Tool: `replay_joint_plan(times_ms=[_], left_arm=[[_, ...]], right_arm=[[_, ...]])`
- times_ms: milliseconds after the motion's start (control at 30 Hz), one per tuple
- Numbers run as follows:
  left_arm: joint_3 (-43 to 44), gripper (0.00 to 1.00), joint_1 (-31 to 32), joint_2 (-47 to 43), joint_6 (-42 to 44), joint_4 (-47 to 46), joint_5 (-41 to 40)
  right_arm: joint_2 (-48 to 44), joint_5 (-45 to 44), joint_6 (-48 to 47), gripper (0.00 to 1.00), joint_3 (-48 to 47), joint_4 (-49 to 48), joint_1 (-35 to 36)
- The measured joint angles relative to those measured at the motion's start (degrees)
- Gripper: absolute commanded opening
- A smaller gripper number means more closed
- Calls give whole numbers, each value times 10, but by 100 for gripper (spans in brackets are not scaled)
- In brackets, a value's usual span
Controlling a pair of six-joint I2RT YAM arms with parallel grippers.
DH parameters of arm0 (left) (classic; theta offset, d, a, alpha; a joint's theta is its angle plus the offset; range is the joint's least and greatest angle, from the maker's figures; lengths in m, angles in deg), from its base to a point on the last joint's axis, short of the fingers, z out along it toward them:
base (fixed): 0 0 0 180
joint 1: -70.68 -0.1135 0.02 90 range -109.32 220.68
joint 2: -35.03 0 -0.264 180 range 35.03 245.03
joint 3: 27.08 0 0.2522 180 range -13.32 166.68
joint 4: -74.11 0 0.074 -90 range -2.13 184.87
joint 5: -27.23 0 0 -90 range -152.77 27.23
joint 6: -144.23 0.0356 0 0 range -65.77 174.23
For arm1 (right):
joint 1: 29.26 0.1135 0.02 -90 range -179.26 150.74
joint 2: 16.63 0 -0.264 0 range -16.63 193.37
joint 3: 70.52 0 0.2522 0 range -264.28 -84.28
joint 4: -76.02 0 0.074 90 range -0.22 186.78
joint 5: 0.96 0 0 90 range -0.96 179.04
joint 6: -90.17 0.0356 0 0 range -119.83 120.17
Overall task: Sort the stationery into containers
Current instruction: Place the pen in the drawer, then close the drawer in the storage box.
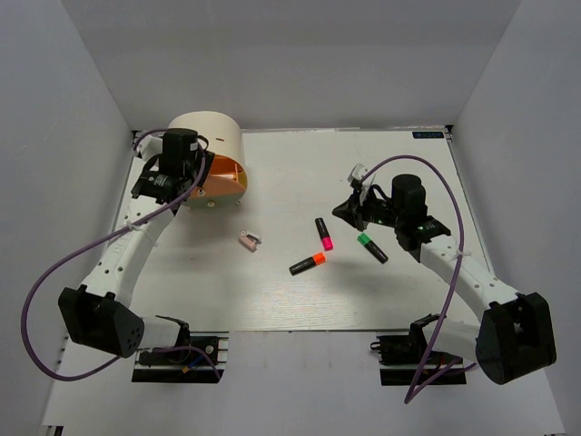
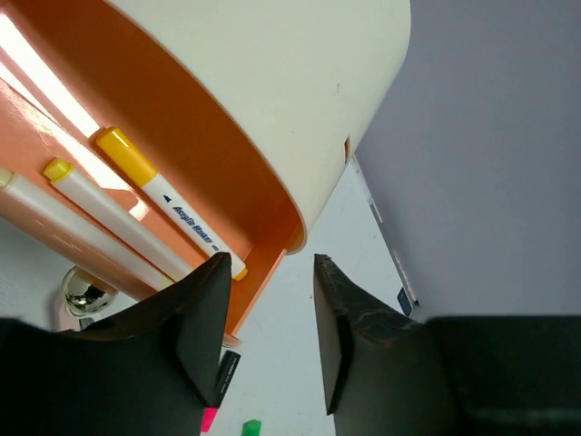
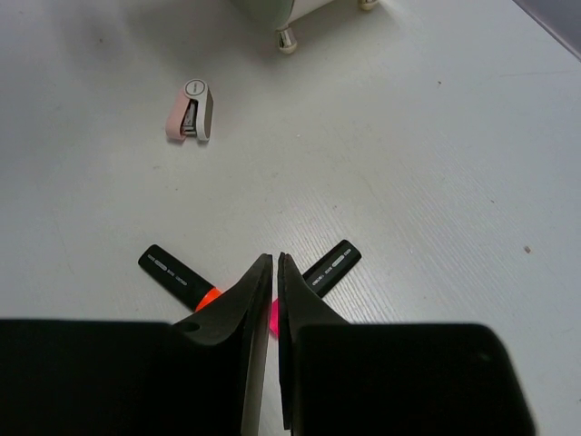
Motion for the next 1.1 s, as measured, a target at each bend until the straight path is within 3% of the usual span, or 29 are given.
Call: replay_joint_plan(times_ms=[233, 300, 333, 400, 433, 467, 533, 633, 667, 767, 800, 833, 900, 1000, 1100], left_arm=[[4, 58, 0, -19, 13, 12, -3], [12, 60, 0, -31, 42, 15, -3], [16, 57, 0, -41, 64, 12, -2], [16, 45, 0, -75, 116, 3, 4], [14, 22, 0, -96, 153, -3, 10], [10, 15, 0, -117, 179, -11, 16], [-11, 8, 0, -168, 253, -29, 36], [-53, 7, 0, -236, 341, -30, 73], [-68, 14, -1, -249, 364, -29, 88], [-115, 28, -1, -251, 417, -25, 130], [-131, 46, -1, -244, 433, -20, 144], [-145, 50, -1, -235, 449, -17, 157], [-174, 59, -1, -207, 474, -16, 186], [-198, 60, -2, -169, 499, -12, 207], [-198, 68, -4, -135, 521, -18, 216]], right_arm=[[3, 15, -15, 31, -1, 1, -1], [16, 42, -33, 18, -9, 2, -1], [28, 58, -43, 0, -18, 3, 0], [61, 96, -65, 0, -48, 7, 2], [78, 111, -73, 0, -66, 14, 4], [97, 123, -80, 0, -87, 17, 7], [137, 143, -97, 0, -135, 33, 16], [185, 151, -114, 17, -201, 53, 29], [195, 151, -117, 25, -217, 60, 32], [213, 150, -124, 29, -248, 75, 40], [215, 149, -124, 29, -252, 81, 42], [215, 148, -125, 30, -253, 85, 42], [214, 144, -125, 32, -253, 94, 43], [209, 132, -129, 33, -246, 102, 43], [185, 117, -138, 33, -215, 112, 43]])
